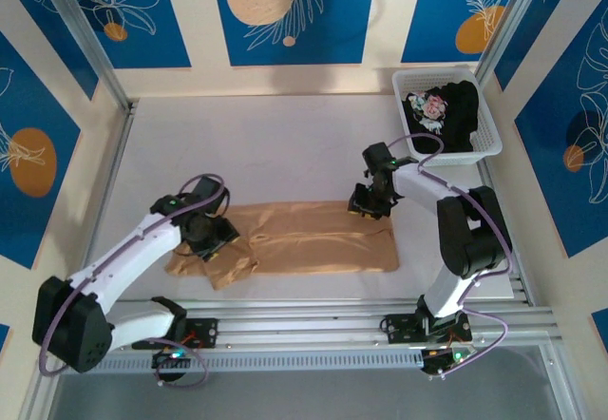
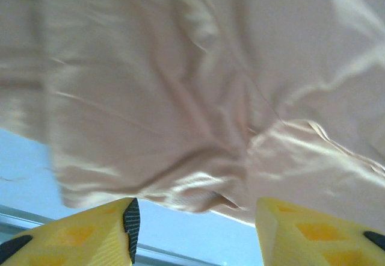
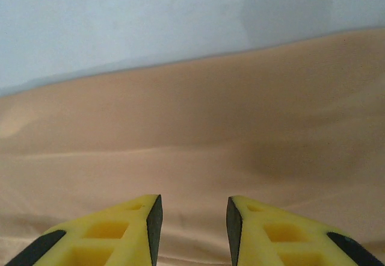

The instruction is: Fold and stack the t-shirts

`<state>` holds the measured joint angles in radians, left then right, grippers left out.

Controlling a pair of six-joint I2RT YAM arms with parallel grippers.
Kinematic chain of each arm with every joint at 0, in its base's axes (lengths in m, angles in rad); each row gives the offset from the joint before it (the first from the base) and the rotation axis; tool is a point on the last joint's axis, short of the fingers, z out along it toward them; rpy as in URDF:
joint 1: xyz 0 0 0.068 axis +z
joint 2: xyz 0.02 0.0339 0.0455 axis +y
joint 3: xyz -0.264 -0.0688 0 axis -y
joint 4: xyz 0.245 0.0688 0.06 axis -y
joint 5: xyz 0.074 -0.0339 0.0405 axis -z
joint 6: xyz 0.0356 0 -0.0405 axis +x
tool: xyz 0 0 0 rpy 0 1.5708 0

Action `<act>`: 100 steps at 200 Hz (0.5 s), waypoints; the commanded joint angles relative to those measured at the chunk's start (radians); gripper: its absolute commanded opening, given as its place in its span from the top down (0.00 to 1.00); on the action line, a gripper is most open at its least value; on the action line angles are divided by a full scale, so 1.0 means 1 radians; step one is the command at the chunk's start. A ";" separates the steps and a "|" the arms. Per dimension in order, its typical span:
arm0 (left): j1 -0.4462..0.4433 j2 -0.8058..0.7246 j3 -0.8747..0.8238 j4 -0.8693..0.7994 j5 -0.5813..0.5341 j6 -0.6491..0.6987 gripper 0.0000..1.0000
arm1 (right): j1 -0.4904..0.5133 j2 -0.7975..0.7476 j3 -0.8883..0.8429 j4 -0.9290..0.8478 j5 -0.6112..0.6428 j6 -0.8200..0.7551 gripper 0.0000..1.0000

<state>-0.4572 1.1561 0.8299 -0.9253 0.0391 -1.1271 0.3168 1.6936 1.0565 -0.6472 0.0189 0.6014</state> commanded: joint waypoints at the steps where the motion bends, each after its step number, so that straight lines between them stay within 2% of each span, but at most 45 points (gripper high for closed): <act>1: 0.087 -0.035 -0.070 -0.098 -0.045 0.103 0.48 | -0.018 -0.030 -0.018 -0.014 -0.018 0.015 0.63; 27: 0.194 -0.047 -0.122 -0.015 -0.048 0.214 0.48 | -0.020 -0.028 -0.015 -0.008 -0.034 0.009 0.63; 51: 0.254 -0.018 -0.174 0.104 -0.043 0.295 0.47 | -0.018 -0.027 -0.007 -0.008 -0.043 0.009 0.63; 100: 0.275 0.059 -0.228 0.277 -0.100 0.414 0.55 | -0.018 -0.040 -0.007 -0.012 -0.051 0.001 0.63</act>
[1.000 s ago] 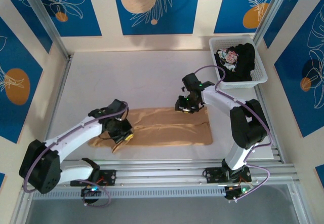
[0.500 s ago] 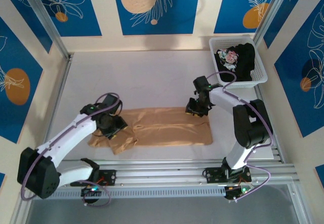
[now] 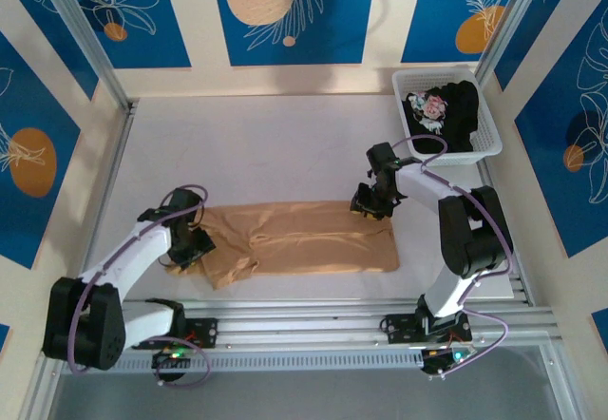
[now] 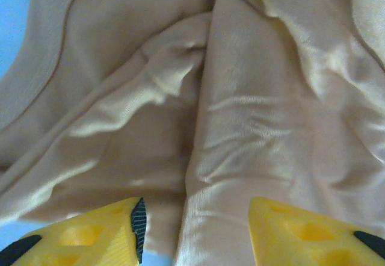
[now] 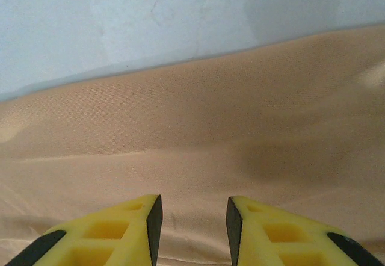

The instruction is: Fold and stack the t-shirts

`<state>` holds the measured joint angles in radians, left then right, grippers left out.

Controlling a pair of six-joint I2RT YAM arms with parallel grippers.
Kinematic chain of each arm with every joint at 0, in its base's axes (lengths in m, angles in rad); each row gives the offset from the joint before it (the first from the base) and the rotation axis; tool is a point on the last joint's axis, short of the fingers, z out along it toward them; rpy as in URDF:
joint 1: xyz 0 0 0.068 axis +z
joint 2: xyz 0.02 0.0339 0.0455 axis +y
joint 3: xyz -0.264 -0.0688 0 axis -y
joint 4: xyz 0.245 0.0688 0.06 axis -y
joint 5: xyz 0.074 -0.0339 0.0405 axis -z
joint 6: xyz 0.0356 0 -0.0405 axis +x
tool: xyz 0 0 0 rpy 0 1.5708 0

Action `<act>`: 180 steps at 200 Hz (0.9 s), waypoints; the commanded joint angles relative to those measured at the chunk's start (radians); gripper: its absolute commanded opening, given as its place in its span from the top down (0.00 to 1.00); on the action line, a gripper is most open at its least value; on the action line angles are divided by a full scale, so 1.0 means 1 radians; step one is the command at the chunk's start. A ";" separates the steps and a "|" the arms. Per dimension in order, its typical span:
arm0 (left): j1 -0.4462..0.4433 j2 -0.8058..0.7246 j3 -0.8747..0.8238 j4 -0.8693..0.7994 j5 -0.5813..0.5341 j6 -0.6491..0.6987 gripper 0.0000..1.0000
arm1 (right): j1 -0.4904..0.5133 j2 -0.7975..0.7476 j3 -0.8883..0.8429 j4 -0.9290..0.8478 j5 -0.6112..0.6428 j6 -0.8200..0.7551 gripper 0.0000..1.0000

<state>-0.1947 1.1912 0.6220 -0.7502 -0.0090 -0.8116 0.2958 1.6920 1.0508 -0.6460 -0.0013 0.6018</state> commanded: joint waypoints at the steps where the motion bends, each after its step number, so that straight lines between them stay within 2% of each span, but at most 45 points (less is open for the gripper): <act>1: 0.013 0.025 -0.021 0.105 -0.052 0.100 0.55 | 0.003 -0.039 -0.002 -0.014 -0.030 0.001 0.63; 40: 0.013 0.019 -0.046 0.181 -0.036 0.087 0.69 | 0.003 -0.039 -0.006 -0.008 -0.037 0.003 0.63; 66: 0.012 0.017 -0.059 0.187 -0.039 0.089 0.87 | 0.005 -0.036 0.004 -0.010 -0.040 0.004 0.63; 95: 0.012 -0.009 -0.056 0.151 -0.042 0.091 1.00 | 0.007 -0.035 0.021 -0.014 -0.043 0.004 0.63; 121: 0.012 -0.074 -0.042 0.061 -0.049 0.037 1.00 | 0.009 -0.030 0.031 -0.015 -0.043 0.006 0.63; 157: 0.009 -0.205 -0.060 -0.022 0.018 -0.077 1.00 | 0.013 -0.024 0.040 -0.014 -0.042 0.007 0.64; 180: 0.008 -0.250 -0.066 -0.052 0.039 -0.104 1.00 | 0.015 -0.015 0.047 -0.012 -0.045 0.007 0.64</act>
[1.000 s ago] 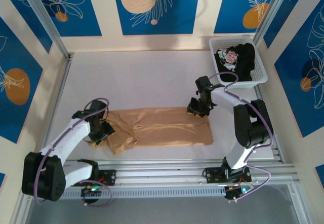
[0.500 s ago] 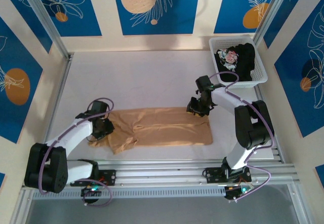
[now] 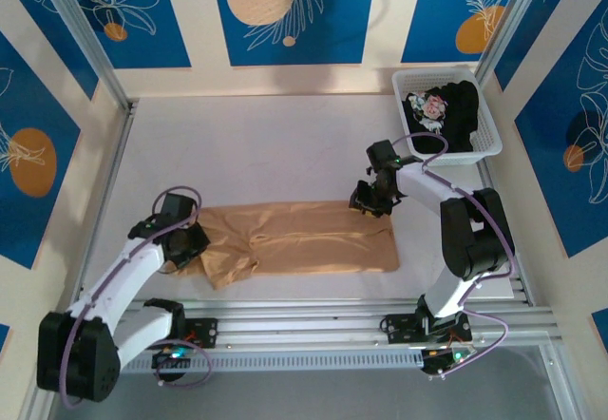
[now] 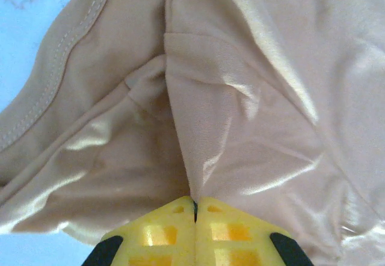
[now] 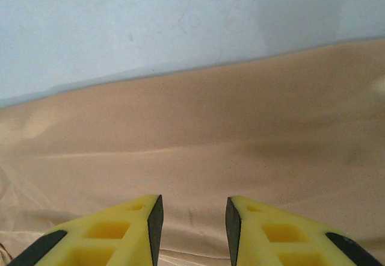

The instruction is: Fold and stack the t-shirts

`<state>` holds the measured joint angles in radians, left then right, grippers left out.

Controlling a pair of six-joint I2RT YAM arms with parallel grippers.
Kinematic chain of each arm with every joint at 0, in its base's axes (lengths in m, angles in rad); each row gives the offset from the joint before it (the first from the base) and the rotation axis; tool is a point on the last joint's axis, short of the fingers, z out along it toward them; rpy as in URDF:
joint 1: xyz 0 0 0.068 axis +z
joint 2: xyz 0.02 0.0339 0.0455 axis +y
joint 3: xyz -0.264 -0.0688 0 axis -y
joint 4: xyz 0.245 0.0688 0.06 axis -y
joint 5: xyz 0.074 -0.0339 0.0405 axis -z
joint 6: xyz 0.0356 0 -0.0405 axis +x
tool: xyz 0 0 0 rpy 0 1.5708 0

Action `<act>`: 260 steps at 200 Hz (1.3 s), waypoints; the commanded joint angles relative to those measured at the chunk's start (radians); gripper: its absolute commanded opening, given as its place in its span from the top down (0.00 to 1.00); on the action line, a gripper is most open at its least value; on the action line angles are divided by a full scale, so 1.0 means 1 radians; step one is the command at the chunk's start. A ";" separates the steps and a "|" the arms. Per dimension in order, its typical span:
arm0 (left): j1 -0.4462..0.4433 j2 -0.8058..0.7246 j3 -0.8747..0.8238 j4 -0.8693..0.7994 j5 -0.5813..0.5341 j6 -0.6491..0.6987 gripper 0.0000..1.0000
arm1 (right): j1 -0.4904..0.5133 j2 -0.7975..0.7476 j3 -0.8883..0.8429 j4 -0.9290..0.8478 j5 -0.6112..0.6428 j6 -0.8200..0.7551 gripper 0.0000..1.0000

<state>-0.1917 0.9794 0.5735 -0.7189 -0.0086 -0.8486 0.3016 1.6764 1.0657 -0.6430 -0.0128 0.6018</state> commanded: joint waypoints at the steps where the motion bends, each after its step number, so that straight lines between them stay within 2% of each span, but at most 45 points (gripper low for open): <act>1: 0.005 -0.039 -0.017 -0.085 0.040 -0.067 1.00 | 0.010 0.000 0.033 -0.015 -0.034 0.007 0.64; 31: 0.005 -0.037 0.027 -0.109 0.024 -0.059 1.00 | 0.011 0.008 0.045 -0.018 -0.036 0.006 0.64; 56: 0.007 0.033 0.119 -0.130 -0.001 -0.047 1.00 | 0.011 0.007 0.052 -0.026 -0.033 0.005 0.64; 95: 0.008 0.231 0.321 -0.257 -0.063 0.002 1.00 | 0.011 -0.001 0.052 -0.034 -0.030 0.000 0.64; 137: 0.015 0.497 0.553 -0.377 -0.106 0.126 1.00 | 0.011 -0.005 0.048 -0.041 -0.028 0.000 0.64; 189: 0.049 0.722 0.620 -0.342 -0.182 0.229 1.00 | 0.010 -0.023 0.027 -0.039 -0.023 0.007 0.64; 215: 0.053 0.792 0.677 -0.331 -0.272 0.260 0.67 | 0.008 -0.032 0.017 -0.038 -0.020 0.007 0.64; 242: 0.022 0.703 0.692 -0.349 -0.381 0.244 0.56 | 0.005 -0.050 0.005 -0.042 -0.003 0.003 0.64; 260: -0.023 0.591 0.640 -0.364 -0.324 0.191 0.56 | -0.006 -0.064 -0.012 -0.040 0.002 0.000 0.65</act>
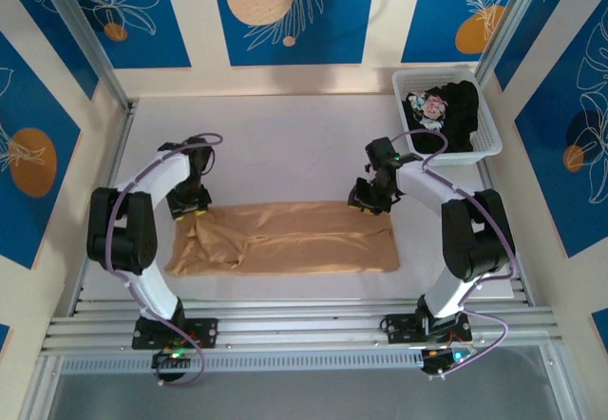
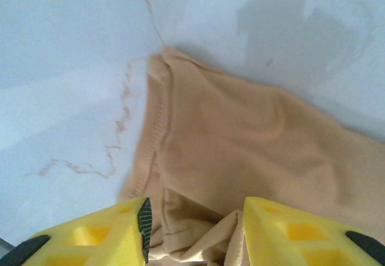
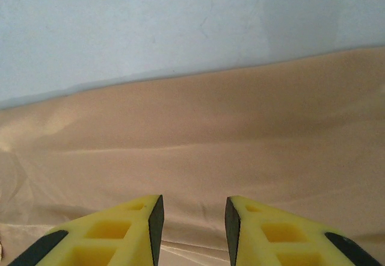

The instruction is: Fold and stack the t-shirts

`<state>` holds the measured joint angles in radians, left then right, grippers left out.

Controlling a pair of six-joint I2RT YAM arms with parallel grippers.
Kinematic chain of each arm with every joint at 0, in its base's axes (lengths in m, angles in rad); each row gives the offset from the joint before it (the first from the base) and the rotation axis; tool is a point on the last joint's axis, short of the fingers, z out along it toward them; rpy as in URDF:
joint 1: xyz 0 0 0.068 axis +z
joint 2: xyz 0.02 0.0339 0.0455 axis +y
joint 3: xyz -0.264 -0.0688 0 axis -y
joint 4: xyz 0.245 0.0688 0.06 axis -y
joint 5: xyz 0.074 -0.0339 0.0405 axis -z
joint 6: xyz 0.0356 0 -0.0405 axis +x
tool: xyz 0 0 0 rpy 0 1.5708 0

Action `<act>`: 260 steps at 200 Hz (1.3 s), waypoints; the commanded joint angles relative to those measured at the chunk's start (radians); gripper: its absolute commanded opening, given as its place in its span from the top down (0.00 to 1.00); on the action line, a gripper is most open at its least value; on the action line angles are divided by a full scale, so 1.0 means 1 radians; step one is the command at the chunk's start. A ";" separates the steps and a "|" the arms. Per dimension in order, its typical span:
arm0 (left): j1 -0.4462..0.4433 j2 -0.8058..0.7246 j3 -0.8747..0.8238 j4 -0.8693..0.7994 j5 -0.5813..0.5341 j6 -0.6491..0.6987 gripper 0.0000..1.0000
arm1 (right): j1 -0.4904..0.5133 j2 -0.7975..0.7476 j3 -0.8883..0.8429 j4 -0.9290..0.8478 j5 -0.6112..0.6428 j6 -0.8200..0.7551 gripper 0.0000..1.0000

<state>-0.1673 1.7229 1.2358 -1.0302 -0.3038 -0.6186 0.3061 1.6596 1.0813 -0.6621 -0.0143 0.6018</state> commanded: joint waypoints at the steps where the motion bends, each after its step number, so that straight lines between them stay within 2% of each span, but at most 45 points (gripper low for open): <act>1: -0.050 -0.159 -0.027 -0.053 -0.021 -0.043 0.56 | -0.011 -0.048 -0.028 -0.021 0.004 -0.001 0.65; 25: -0.101 -0.280 -0.178 0.014 0.183 -0.209 0.68 | -0.034 -0.035 -0.042 -0.020 -0.006 -0.013 0.68; 40: -0.106 -0.293 -0.264 0.100 0.278 -0.301 0.72 | -0.044 -0.012 -0.034 -0.029 0.001 -0.020 0.72; 68: -0.103 -0.171 -0.269 0.160 0.320 -0.337 0.74 | -0.055 0.071 0.019 -0.092 0.031 -0.030 0.76; 89: -0.102 -0.039 -0.241 0.168 0.357 -0.315 0.75 | -0.071 0.132 0.054 -0.154 0.075 -0.027 0.77; 115: -0.076 0.094 -0.177 0.190 0.351 -0.285 0.77 | -0.102 0.187 0.092 -0.210 0.101 -0.019 0.77; 135: -0.053 0.243 0.002 0.160 0.335 -0.237 0.78 | -0.128 0.234 0.129 -0.248 0.108 -0.017 0.77; 163: -0.052 0.495 0.407 0.148 0.388 -0.175 0.74 | -0.164 0.246 0.150 -0.277 0.100 0.029 0.77; 189: -0.074 0.744 0.901 0.119 0.420 -0.200 0.70 | -0.162 0.174 0.068 -0.249 0.051 0.154 0.78; 217: -0.102 1.076 1.469 0.098 0.519 -0.302 0.67 | -0.080 0.090 -0.075 -0.189 -0.014 0.357 0.78; 224: -0.108 1.125 1.522 0.159 0.564 -0.345 0.67 | -0.043 0.076 -0.103 -0.170 -0.037 0.409 0.78; 237: -0.121 1.156 1.508 0.331 0.629 -0.423 0.65 | 0.041 0.056 -0.137 -0.136 -0.071 0.501 0.78; 260: -0.149 1.146 1.504 0.563 0.661 -0.429 0.60 | 0.193 0.056 -0.111 -0.110 -0.096 0.616 0.77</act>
<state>-0.2825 2.8277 2.7239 -0.6907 0.2653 -0.9741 0.3737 1.7168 0.9745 -0.8040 -0.0406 1.0092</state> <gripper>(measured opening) 0.377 0.225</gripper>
